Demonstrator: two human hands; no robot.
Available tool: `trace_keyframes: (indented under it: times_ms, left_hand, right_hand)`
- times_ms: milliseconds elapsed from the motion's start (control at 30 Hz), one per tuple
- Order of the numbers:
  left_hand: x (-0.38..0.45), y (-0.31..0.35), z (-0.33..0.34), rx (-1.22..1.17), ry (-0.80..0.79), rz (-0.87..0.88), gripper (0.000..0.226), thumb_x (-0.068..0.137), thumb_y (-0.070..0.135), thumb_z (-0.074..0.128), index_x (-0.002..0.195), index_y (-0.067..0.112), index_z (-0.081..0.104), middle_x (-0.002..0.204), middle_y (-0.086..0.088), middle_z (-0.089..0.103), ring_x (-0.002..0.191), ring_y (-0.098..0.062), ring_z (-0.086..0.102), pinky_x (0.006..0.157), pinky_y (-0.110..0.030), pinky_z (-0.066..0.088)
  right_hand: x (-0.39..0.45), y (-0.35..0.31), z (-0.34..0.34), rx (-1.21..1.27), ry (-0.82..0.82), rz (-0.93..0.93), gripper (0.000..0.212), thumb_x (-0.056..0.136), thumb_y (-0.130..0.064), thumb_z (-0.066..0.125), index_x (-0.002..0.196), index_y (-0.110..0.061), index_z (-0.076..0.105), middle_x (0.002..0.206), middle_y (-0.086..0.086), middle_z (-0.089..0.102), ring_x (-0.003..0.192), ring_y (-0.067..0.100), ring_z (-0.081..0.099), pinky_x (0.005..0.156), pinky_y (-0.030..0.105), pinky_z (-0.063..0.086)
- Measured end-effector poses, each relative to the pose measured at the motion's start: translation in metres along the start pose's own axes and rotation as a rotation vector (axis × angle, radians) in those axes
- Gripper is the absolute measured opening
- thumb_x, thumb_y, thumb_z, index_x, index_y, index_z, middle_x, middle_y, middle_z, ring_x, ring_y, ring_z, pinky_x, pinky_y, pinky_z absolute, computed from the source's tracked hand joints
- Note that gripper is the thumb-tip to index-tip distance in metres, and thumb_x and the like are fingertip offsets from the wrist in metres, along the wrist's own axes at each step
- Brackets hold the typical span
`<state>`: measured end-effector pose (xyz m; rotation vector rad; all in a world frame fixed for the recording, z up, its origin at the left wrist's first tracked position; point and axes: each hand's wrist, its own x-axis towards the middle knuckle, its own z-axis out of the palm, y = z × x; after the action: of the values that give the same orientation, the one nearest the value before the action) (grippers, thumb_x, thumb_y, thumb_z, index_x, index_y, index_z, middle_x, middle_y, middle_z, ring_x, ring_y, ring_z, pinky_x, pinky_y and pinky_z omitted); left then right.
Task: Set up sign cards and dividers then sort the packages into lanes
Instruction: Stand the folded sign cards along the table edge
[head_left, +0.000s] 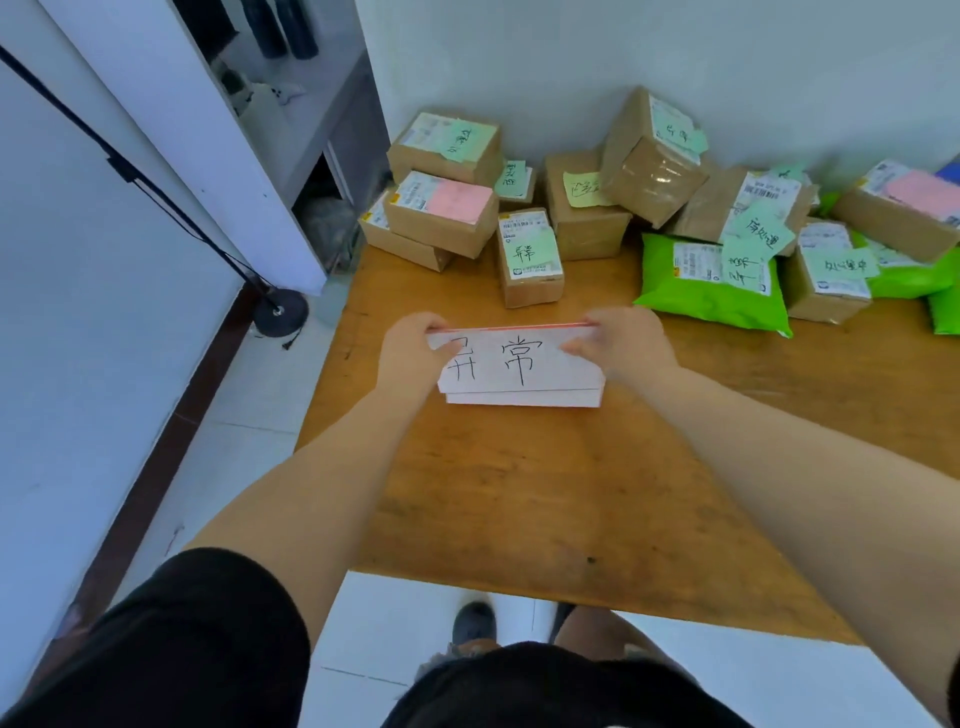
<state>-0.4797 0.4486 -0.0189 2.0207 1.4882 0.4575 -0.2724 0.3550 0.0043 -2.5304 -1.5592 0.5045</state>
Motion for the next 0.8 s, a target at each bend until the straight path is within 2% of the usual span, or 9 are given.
trace_keyframes:
  times_ms: [167, 267, 433, 533, 633, 733, 800]
  left_hand:
    - [-0.006, -0.003, -0.043, -0.046, 0.056, 0.099, 0.025, 0.085, 0.024, 0.065, 0.107, 0.013, 0.062, 0.11, -0.002, 0.06, 0.105, -0.016, 0.053, 0.081, -0.021, 0.034]
    - [-0.016, -0.02, -0.068, 0.006, 0.046, 0.172, 0.025, 0.084, 0.028, 0.066, 0.105, 0.013, 0.064, 0.109, -0.002, 0.062, 0.102, -0.014, 0.052, 0.08, -0.021, 0.034]
    - [-0.035, -0.046, -0.1, -0.026, 0.056, 0.192, 0.026, 0.082, 0.026, 0.07, 0.103, 0.012, 0.066, 0.106, -0.004, 0.063, 0.099, -0.016, 0.054, 0.08, -0.023, 0.038]
    - [-0.051, -0.064, -0.113, -0.002, 0.025, 0.212, 0.028, 0.08, 0.028, 0.071, 0.103, 0.012, 0.066, 0.098, 0.001, 0.06, 0.092, -0.013, 0.051, 0.077, -0.024, 0.038]
    - [-0.069, -0.082, -0.117, 0.019, -0.023, 0.199, 0.028, 0.081, 0.028, 0.071, 0.104, 0.013, 0.066, 0.096, 0.003, 0.058, 0.089, -0.012, 0.05, 0.075, -0.023, 0.037]
    - [-0.085, -0.099, -0.112, 0.038, -0.096, 0.16, 0.024, 0.081, 0.026, 0.07, 0.1, 0.011, 0.067, 0.095, 0.001, 0.06, 0.087, -0.012, 0.049, 0.069, -0.021, 0.035]
    - [-0.092, -0.11, -0.106, 0.082, -0.129, 0.143, 0.022, 0.081, 0.025, 0.071, 0.096, 0.01, 0.068, 0.096, -0.003, 0.064, 0.089, -0.015, 0.053, 0.072, -0.023, 0.036]
  right_hand:
    - [-0.024, -0.026, -0.013, 0.138, 0.118, -0.017, 0.05, 0.084, -0.043, 0.063, 0.126, -0.016, 0.059, 0.13, 0.005, 0.06, 0.121, 0.023, 0.052, 0.098, 0.032, 0.039]
    - [-0.043, -0.046, -0.014, 0.167, 0.121, -0.061, 0.048, 0.084, -0.041, 0.064, 0.124, -0.015, 0.06, 0.128, 0.004, 0.061, 0.119, 0.022, 0.053, 0.098, 0.032, 0.04]
    - [-0.078, -0.077, -0.009, 0.244, 0.156, -0.122, 0.047, 0.083, -0.04, 0.067, 0.12, -0.012, 0.062, 0.126, 0.006, 0.061, 0.118, 0.023, 0.053, 0.098, 0.033, 0.04]
    - [-0.1, -0.091, -0.004, 0.165, 0.134, -0.17, 0.047, 0.086, -0.04, 0.063, 0.124, -0.012, 0.06, 0.128, 0.006, 0.06, 0.119, 0.023, 0.051, 0.094, 0.03, 0.039]
    - [-0.117, -0.101, 0.008, 0.089, 0.08, -0.178, 0.051, 0.087, -0.042, 0.06, 0.127, -0.012, 0.056, 0.131, 0.006, 0.058, 0.122, 0.024, 0.049, 0.099, 0.032, 0.038]
    - [-0.125, -0.107, 0.03, 0.009, -0.001, -0.159, 0.051, 0.087, -0.047, 0.058, 0.127, -0.015, 0.057, 0.13, 0.004, 0.059, 0.121, 0.023, 0.05, 0.098, 0.033, 0.039]
    - [-0.127, -0.109, 0.046, -0.017, -0.047, -0.136, 0.052, 0.086, -0.049, 0.057, 0.127, -0.016, 0.056, 0.13, 0.004, 0.058, 0.121, 0.023, 0.05, 0.098, 0.033, 0.04]
